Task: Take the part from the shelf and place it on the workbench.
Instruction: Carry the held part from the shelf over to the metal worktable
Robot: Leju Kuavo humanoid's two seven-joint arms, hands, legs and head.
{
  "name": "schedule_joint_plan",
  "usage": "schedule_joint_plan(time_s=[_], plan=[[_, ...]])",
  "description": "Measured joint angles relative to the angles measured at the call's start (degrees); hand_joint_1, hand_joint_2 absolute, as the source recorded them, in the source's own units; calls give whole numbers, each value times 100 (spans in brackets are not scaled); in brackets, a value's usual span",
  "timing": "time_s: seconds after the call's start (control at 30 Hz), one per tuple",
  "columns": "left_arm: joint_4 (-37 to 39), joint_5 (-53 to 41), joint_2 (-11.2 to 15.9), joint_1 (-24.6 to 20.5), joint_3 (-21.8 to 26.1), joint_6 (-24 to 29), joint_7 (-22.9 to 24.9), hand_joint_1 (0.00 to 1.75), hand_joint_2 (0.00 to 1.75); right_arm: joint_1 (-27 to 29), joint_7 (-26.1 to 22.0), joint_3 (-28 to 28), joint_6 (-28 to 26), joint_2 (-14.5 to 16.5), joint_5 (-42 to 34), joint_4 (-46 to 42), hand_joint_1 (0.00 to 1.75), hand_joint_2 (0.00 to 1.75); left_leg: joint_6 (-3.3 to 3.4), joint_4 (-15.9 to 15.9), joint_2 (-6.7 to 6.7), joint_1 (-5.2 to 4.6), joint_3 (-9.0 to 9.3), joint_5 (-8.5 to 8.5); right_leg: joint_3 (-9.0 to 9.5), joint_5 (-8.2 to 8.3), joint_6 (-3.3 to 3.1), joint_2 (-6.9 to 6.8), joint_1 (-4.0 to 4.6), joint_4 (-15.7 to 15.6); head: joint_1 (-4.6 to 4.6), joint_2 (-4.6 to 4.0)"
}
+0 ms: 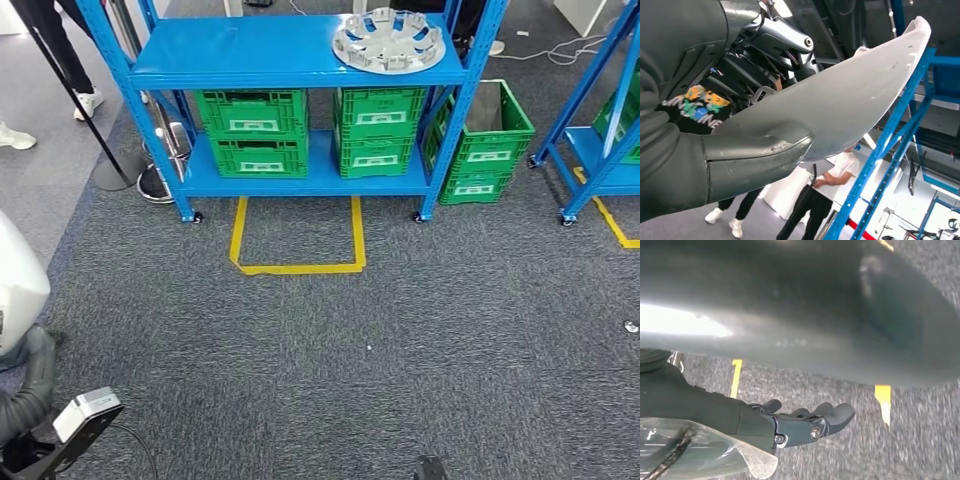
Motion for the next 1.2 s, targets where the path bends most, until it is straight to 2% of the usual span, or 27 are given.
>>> schedule_joint_plan(time_s=[0.03, 0.07, 0.13, 0.17, 0.2, 0.23, 0.27, 0.3, 0.37, 0.4, 0.43, 0.5, 0.53, 0.57, 0.63, 0.67, 0.7, 0.73, 0.77, 0.83, 0.87, 0.9, 0.97, 1.03, 1.1, 1.17, 1.2], plan=[[1, 5, 2, -2, -3, -1, 0, 175, 175, 4, 1, 0, 0, 0, 2, 0, 0, 0, 28, -32, 13, 17, -56, 72, -60, -156, 36, 9, -2, 112, 9, 0], [2, 9, 2, -1, -7, -1, 0, 175, 175, 9, 1, 0, 1, 0, 5, 0, 0, 0, 48, -56, 25, 37, -127, 146, -142, -405, 71, 18, -11, 331, 19, 0], [4, 9, 2, 4, -9, -1, 1, 175, 175, 14, 1, 0, 0, -1, 10, 0, 0, 0, 67, -51, 32, 37, -297, 277, -322, -950, 136, 23, -41, 1019, 35, 0], [7, 9, 2, 8, -10, -1, 1, 175, 175, 15, 1, 0, 0, -1, 12, 0, 0, 0, 58, -46, 34, 39, -387, 343, -366, -1065, 163, 22, -58, 1347, 34, 0], [10, 9, 2, 8, -10, -1, 1, 175, 175, 16, 1, 0, -1, -2, 13, 0, 0, 0, 44, -41, 37, 43, -478, 409, -345, -1033, 189, 22, -72, 1547, 33, 0], [13, 9, 2, 8, -11, -1, 1, 175, 175, 15, 1, 0, -1, -2, 13, 0, 0, 0, 24, -32, 38, 51, -566, 470, -240, -880, 209, 22, -86, 1569, 34, 0], [16, 9, 2, 8, -12, -1, 1, 175, 175, 14, 1, 0, -1, -2, 13, -1, 0, 0, -2, -17, 39, 62, -651, 528, -38, -679, 225, 21, -100, 1393, 34, 0], [18, 9, 2, 8, -12, -1, 1, 175, 175, 9, 1, 0, -1, -2, 14, -1, 0, 0, -33, 10, 38, 70, -720, 578, 260, -555, 236, 24, -115, 1022, 35, 0], [19, 9, 4, 7, -12, -1, 1, 175, 175, -8, -2, 0, -1, -2, 16, -3, 0, 0, -101, 85, 36, 68, -822, 659, 882, -623, 209, 37, -116, 138, 39, 0], [19, 10, 6, 6, -12, -1, 1, 175, 175, -15, -4, 0, -1, -1, 17, -3, 0, 0, -135, 111, 35, 63, -846, 702, 1056, -725, 169, 44, -107, -154, 43, 0], [19, 10, 7, 6, -14, -1, 1, 175, 175, -18, -6, 0, -1, -1, 18, -4, 0, 0, -167, 117, 36, 64, -862, 746, 1112, -785, 114, 48, -88, -283, 43, 0], [19, 13, 9, 11, -19, -1, 1, 175, 175, -8, -4, -1, -1, -1, 21, -3, 0, 0, -236, 124, 28, 87, -891, 766, 1024, -741, -16, 32, -81, -287, 44, 0], [19, 15, 12, 15, -22, -1, 2, 175, 175, -2, -2, -2, -2, -2, 22, -3, 0, 0, -266, 208, 22, 98, -926, 646, 982, -696, -75, 19, -82, -286, 36, 0], [19, 26, 17, 19, -24, -1, 2, 175, 175, 2, 0, -2, -2, -2, 25, -2, 0, 0, -291, 406, 14, 105, -989, 426, 934, -645, -127, 5, -85, -290, 29, 0], [24, 77, 31, 23, -29, -1, 12, 175, 175, 4, 1, -2, -1, -1, 31, -2, 0, 0, -321, 1107, 8, 109, -1159, -131, 834, -556, -174, -10, -69, -286, 15, 0], [28, 109, 39, 26, -34, -1, 24, 175, 175, 9, 1, -2, 1, -1, 34, -2, 0, 0, -327, 1474, 7, 109, -1225, -304, 785, -516, -181, -14, -56, -282, 14, 0], [32, 139, 50, 30, -42, -1, 41, 175, 175, 15, -4, -2, 2, 0, 39, -2, 0, 0, -323, 1712, 6, 108, -1231, -352, 751, -478, -182, -18, -42, -275, 13, 0], [36, 168, 61, 33, -51, -1, 60, 175, 175, 21, -16, -2, 1, -1, 50, -2, 0, 0, -307, 1742, 5, 105, -1147, -293, 719, -444, -182, -20, -27, -264, 14, 0], [38, 190, 71, 35, -59, -1, 74, 175, 175, 25, -33, -2, 1, -1, 62, -2, 0, 0, -276, 1527, 3, 97, -953, -155, 695, -417, -180, -19, -12, -251, 13, 0], [38, 236, 92, 36, -74, -2, 91, 175, 175, 29, -78, -2, -2, 4, 90, -2, 0, 0, -172, 730, -5, 67, -418, 76, 653, -383, -167, -16, 16, -220, 17, 0], [38, 252, 102, 38, -83, -1, 94, 175, 175, 28, -96, -2, -4, 8, 100, -3, 0, 0, -125, 396, -7, 48, -218, 121, 631, -367, -147, -17, 22, -208, 16, 0], [37, 268, 113, 40, -92, -1, 95, 175, 175, 25, -111, -2, -8, 11, 109, -3, 0, 0, -92, 200, -9, 31, -114, 119, 609, -350, -123, -19, 23, -199, 17, 0], [36, 294, 131, 42, -108, -1, 99, 175, 175, 16, -133, -2, -15, 14, 132, -4, 0, 0, -57, 77, -7, 17, -97, 100, 565, -311, -59, -27, 18, -191, 15, 0], [36, 310, 139, 39, -118, -1, 106, 175, 175, 16, -147, -2, -18, 13, 160, -4, 0, 0, -10, -8, 9, 45, -112, 135, 476, -393, 1, -15, 20, -92, 25, 0], [36, 314, 138, 41, -123, -1, 114, 175, 175, 24, -156, -1, -23, 11, 182, -4, 0, 0, 39, -49, 25, 68, -156, 191, 230, -710, 55, 11, 3, 401, 35, 0], [37, 316, 138, 44, -126, -1, 120, 175, 175, 36, -161, 0, -30, 10, 192, -4, 0, 0, 59, -42, 28, 63, -227, 235, -131, -1074, 100, 21, -27, 1204, 37, 0], [38, 317, 138, 46, -127, -1, 124, 175, 175, 44, -161, 0, -33, 9, 196, -4, 0, 0, 55, -38, 28, 61, -254, 255, -241, -1141, 119, 21, -40, 1462, 37, 0]])
